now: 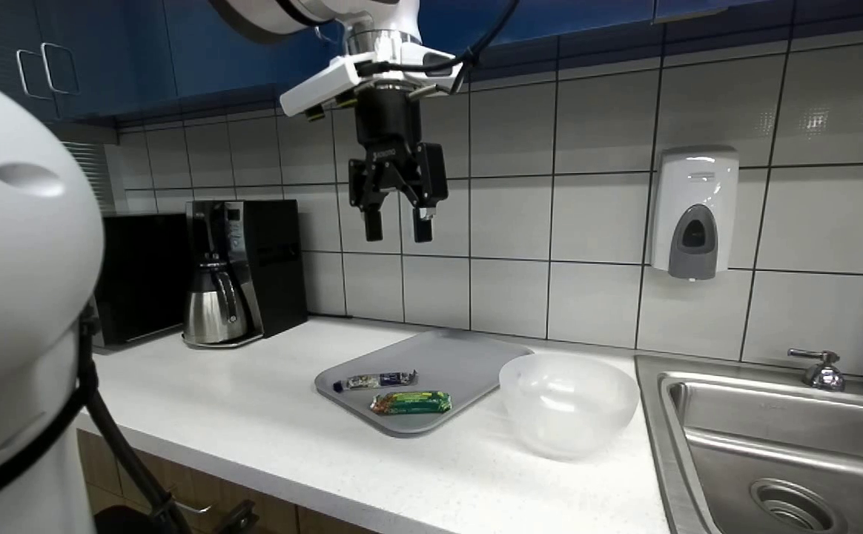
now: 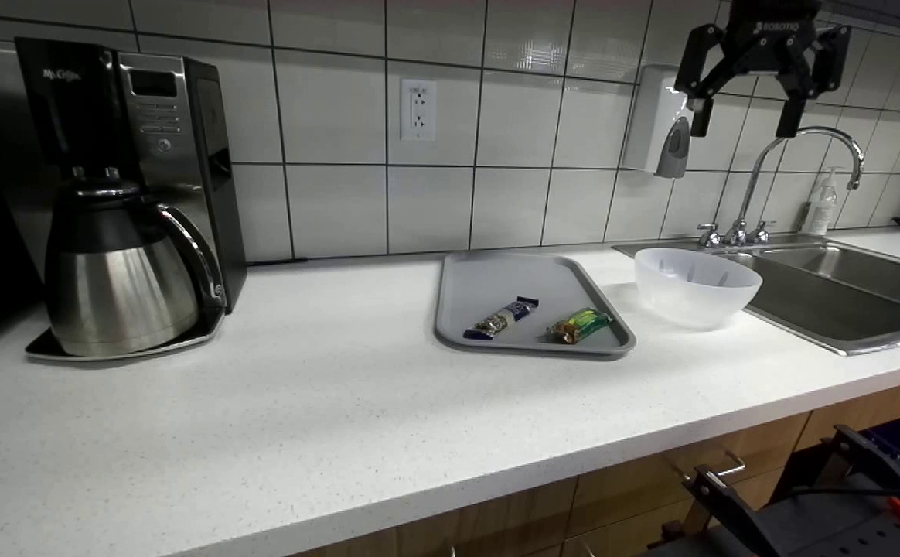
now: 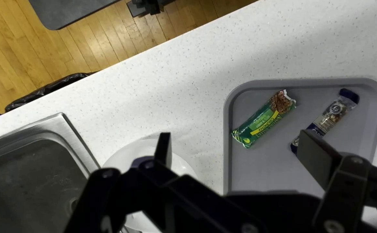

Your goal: Move the objects from the tray to the top of the kitchen counter

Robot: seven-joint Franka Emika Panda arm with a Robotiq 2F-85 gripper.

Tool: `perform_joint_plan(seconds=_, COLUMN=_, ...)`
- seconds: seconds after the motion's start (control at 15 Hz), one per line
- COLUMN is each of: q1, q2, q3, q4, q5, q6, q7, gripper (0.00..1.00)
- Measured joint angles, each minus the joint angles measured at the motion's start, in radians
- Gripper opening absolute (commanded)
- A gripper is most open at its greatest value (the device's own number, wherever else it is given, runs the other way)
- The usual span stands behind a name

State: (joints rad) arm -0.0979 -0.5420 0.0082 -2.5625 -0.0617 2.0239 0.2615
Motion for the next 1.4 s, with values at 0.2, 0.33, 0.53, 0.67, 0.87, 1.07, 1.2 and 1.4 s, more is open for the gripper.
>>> perform_joint_plan(seconds=0.2, q1=0.005, q2=0.011, q3=0.010, q4=-0.031, q5=0.011, q6=0.066, q7=0.028, gripper=1.00)
perform_joint_plan(seconds=0.33, q1=0.009, q2=0.023, q3=0.017, q4=-0.049, q5=0.022, q6=0.114, q7=0.051, gripper=1.00)
perform_joint_plan(seconds=0.53, q1=0.014, q2=0.049, q3=0.032, q4=-0.075, q5=0.038, q6=0.187, q7=0.081, gripper=1.00)
perform_joint_plan(seconds=0.67, q1=0.020, q2=0.073, q3=0.043, q4=-0.088, q5=0.042, q6=0.237, q7=0.104, gripper=1.00)
perform_joint_plan(seconds=0.87, q1=0.023, q2=0.115, q3=0.065, q4=-0.101, q5=0.042, q6=0.308, q7=0.142, gripper=1.00)
perform_joint_plan(seconds=1.07, q1=0.027, q2=0.170, q3=0.086, q4=-0.105, q5=0.042, q6=0.374, q7=0.182, gripper=1.00)
perform_joint_plan(seconds=1.2, q1=0.032, q2=0.209, q3=0.098, q4=-0.105, q5=0.042, q6=0.418, q7=0.213, gripper=1.00)
perform_joint_plan(seconds=1.4, q1=0.042, q2=0.269, q3=0.113, q4=-0.104, q5=0.042, q6=0.479, q7=0.259, gripper=1.00)
